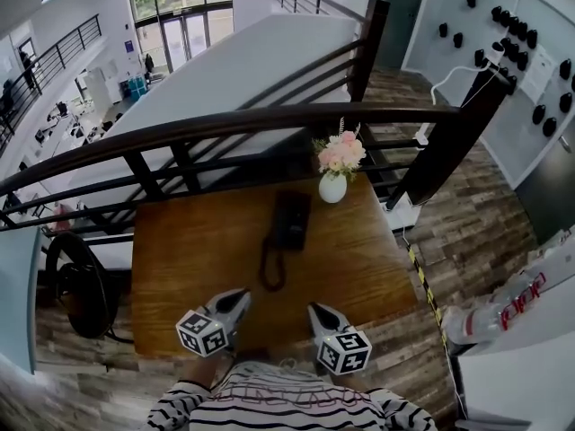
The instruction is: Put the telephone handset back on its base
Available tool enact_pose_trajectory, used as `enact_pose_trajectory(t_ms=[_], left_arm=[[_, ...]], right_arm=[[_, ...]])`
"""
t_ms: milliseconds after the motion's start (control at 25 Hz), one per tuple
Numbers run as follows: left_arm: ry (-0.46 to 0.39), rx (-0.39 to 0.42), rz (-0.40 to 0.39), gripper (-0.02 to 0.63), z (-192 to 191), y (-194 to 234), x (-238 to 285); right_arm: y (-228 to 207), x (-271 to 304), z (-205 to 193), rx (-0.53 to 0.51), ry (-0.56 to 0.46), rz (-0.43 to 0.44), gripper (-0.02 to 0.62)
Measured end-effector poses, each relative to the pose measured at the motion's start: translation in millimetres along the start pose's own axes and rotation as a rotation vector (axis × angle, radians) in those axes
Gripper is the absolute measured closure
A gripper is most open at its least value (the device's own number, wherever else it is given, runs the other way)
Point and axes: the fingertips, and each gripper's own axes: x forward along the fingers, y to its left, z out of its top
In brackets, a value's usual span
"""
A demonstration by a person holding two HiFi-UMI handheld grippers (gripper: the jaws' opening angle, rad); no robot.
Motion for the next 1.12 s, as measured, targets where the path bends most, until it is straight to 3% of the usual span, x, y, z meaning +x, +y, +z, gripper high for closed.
enact_pose_trajectory(t_ms=[320, 1120], left_arm=[[-0.019, 0.016, 0.025, 0.601, -7.2, -10.0, -11.5], [-0.04, 0.021, 0.002, 0.601, -8.8, -23.5, -21.1]], right_arm=[[-5.2, -11.6, 0.6, -0.018, -0.061, -0.07, 0.595], [2.0, -19.7, -5.0, -0.017, -0.073, -0.077, 0.595]])
